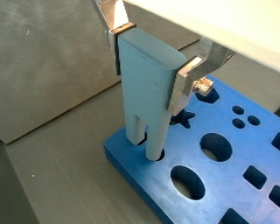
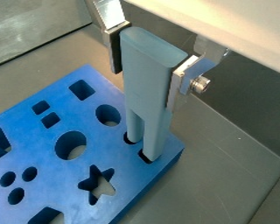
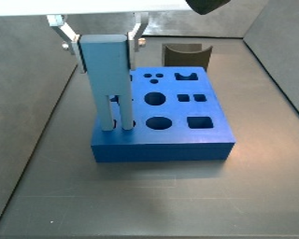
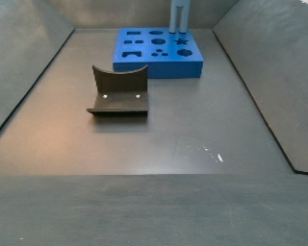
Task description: Insert the square-circle object.
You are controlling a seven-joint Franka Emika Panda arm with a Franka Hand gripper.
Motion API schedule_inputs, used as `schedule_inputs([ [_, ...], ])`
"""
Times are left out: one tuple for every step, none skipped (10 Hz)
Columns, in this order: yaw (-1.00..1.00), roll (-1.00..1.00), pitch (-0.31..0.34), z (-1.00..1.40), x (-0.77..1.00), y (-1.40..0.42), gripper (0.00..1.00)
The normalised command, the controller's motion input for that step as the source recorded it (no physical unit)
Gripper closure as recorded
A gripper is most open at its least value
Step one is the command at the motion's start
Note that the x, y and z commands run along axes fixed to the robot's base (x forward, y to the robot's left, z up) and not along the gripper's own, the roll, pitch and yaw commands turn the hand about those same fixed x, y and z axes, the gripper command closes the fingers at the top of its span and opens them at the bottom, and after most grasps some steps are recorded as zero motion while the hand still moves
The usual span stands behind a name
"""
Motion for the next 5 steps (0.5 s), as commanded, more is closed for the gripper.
schedule_inputs([
  [0.00, 0.06, 0.000, -0.29, -0.01, 0.09, 1.00],
  [0.02, 0.10, 0.000, -0.29, 0.00, 0.11, 1.00],
  [0.05, 0.09, 0.000, -0.29, 0.00, 0.12, 1.00],
  [0.05, 0.05, 0.000, -0.30, 0.08, 0.12, 1.00],
  [0.02, 0.06, 0.000, -0.27, 0.02, 0.13, 1.00],
])
